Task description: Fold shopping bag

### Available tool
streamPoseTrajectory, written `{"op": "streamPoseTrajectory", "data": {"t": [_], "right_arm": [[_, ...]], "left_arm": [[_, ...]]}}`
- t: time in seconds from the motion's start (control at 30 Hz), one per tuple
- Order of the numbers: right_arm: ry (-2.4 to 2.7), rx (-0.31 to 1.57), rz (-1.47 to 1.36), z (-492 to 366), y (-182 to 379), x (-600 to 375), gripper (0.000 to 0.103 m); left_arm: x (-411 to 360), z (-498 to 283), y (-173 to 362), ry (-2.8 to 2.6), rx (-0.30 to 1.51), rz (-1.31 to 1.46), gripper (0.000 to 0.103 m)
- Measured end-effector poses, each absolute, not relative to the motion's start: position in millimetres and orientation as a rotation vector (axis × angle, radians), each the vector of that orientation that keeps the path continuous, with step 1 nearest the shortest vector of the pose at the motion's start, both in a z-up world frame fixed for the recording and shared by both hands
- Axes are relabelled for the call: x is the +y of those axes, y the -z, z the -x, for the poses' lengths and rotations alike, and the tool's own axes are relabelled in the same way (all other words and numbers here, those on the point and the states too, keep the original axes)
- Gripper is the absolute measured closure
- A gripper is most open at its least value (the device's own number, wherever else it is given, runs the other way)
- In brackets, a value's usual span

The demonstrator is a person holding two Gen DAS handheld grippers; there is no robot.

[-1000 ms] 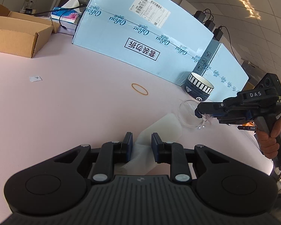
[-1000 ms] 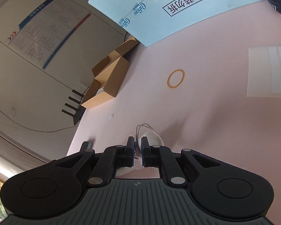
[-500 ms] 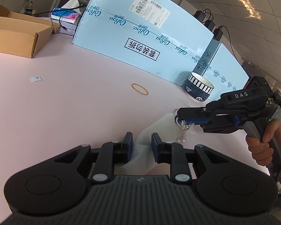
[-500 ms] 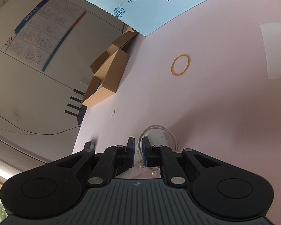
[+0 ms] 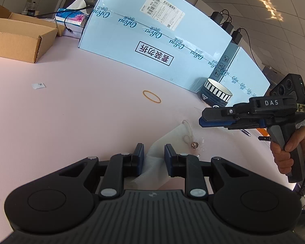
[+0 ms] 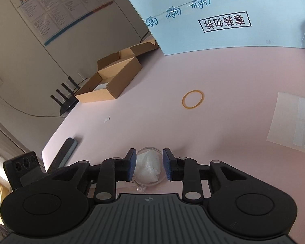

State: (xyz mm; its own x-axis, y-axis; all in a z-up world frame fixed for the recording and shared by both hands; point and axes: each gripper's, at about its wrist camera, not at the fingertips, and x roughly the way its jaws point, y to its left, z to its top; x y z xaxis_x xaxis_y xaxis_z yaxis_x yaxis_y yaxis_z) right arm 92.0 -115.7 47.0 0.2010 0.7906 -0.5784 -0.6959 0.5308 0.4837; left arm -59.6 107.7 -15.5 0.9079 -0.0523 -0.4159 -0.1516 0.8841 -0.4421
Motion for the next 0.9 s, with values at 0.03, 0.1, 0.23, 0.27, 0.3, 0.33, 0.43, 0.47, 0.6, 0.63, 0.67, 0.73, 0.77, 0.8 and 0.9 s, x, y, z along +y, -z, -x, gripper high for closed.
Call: {"op": "streamPoseTrajectory", "data": {"t": [0.03, 0.1, 0.23, 0.27, 0.3, 0.33, 0.43, 0.47, 0.6, 0.63, 0.67, 0.73, 0.77, 0.8, 0.9], "right_arm": [[-1.051, 0.878, -0.109, -89.5, -46.3, -116.8, 0.081], [-1.069, 0.855, -0.085, -86.4, -45.4, -115.2, 0.081], [-1.088, 0.848, -0.023, -88.9, -40.4, -102.6, 0.081], [-1.083, 0.86, -0.021, -91.1, -37.5, -101.4, 0.081], [-1.091, 0.88, -0.04, -93.8, -34.3, -101.8, 0.081], [-1.099, 0.895, -0.059, -95.0, -32.4, -102.8, 0.081], [-1.101, 0.918, -0.071, -94.6, -25.5, -103.5, 0.081], [-1.107, 0.917, -0.071, -93.6, -24.1, -102.9, 0.081], [-1.128, 0.891, -0.027, -88.1, -23.0, -95.9, 0.081], [-1.133, 0.886, -0.008, -86.8, -23.7, -93.5, 0.081], [-1.132, 0.885, 0.007, -86.4, -24.3, -90.8, 0.081], [-1.134, 0.882, 0.004, -87.1, -25.4, -89.4, 0.081], [-1.135, 0.881, 0.003, -87.5, -25.9, -88.7, 0.081], [-1.148, 0.871, -0.002, -86.7, -27.6, -89.4, 0.081], [-1.167, 0.874, -0.026, -87.8, -29.3, -91.6, 0.078]], "left_arm": [[107.7, 59.7, 15.5, -0.053, 0.434, 0.487, 0.083], [107.8, 59.7, 15.6, -0.053, 0.434, 0.487, 0.083], [107.9, 59.2, 15.3, -0.055, 0.435, 0.485, 0.083], [107.9, 59.2, 15.2, -0.055, 0.435, 0.484, 0.083], [107.8, 59.3, 15.3, -0.056, 0.434, 0.484, 0.083], [107.8, 59.4, 15.3, -0.056, 0.434, 0.484, 0.083], [108.4, 59.7, 15.5, -0.055, 0.434, 0.489, 0.083], [109.1, 59.5, 15.7, -0.053, 0.435, 0.494, 0.083], [109.1, 59.0, 15.7, -0.052, 0.435, 0.497, 0.083], [109.0, 59.0, 15.6, -0.052, 0.435, 0.497, 0.083], [108.9, 58.9, 15.5, -0.053, 0.435, 0.496, 0.083], [109.0, 59.1, 15.5, -0.052, 0.435, 0.499, 0.083], [109.0, 59.0, 15.4, -0.053, 0.435, 0.499, 0.083], [109.1, 58.8, 15.4, -0.053, 0.435, 0.499, 0.083], [109.7, 58.4, 15.8, -0.051, 0.435, 0.502, 0.083]]}}
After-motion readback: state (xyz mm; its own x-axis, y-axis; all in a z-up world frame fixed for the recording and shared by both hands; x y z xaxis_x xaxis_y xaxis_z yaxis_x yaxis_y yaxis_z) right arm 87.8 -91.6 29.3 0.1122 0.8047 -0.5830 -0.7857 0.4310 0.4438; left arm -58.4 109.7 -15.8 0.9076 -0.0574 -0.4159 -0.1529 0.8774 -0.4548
